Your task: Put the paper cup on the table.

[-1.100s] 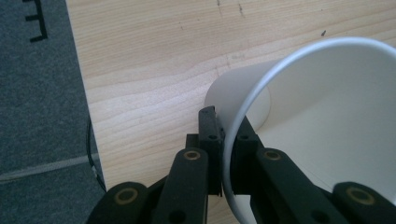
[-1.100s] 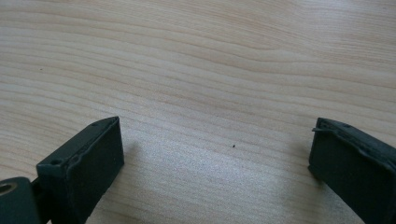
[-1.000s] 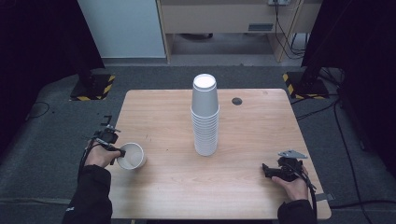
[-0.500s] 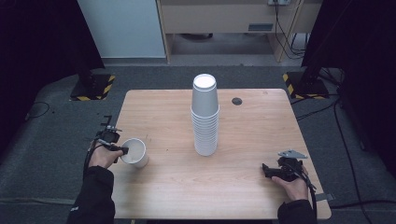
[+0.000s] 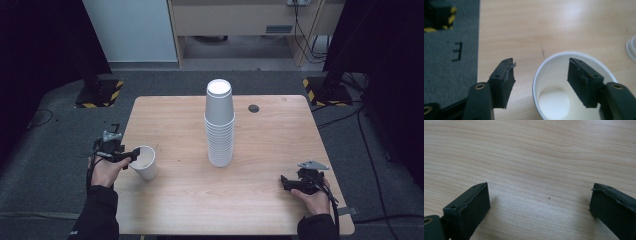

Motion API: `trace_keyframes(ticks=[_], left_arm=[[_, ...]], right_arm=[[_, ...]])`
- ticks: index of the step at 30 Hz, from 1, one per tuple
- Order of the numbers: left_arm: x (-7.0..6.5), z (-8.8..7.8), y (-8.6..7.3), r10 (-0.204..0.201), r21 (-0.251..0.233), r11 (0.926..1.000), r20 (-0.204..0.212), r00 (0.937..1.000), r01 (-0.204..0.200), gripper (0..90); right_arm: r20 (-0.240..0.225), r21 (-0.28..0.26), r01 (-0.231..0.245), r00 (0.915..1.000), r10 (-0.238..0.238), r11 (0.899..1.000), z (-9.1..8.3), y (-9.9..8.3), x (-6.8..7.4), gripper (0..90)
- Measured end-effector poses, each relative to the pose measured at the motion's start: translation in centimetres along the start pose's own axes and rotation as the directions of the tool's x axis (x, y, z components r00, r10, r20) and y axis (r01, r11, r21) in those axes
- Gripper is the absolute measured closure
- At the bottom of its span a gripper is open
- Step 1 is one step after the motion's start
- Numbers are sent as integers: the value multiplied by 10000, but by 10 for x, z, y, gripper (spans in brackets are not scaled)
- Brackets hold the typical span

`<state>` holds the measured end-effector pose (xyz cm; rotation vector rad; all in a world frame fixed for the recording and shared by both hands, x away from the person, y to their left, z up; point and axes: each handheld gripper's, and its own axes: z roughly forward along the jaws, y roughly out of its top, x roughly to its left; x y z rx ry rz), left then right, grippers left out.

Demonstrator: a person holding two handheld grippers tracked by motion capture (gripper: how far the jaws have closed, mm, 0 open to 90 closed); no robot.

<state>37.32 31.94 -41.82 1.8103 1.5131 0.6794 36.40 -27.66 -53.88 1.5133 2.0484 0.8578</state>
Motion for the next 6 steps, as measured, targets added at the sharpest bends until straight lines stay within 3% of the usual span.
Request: trace_keyframes(ticks=[2,6], left_arm=[[0,-4,-5,-80,-850,9963,237,9997,100,302],[-5,-10,-21,-311,-2229,9738,690,9971,458,269]], right_arm=[[-6,4,4,10000,-4,10000,0,0,0,30],[-13,13,6,10000,-6,10000,0,0,0,26]])
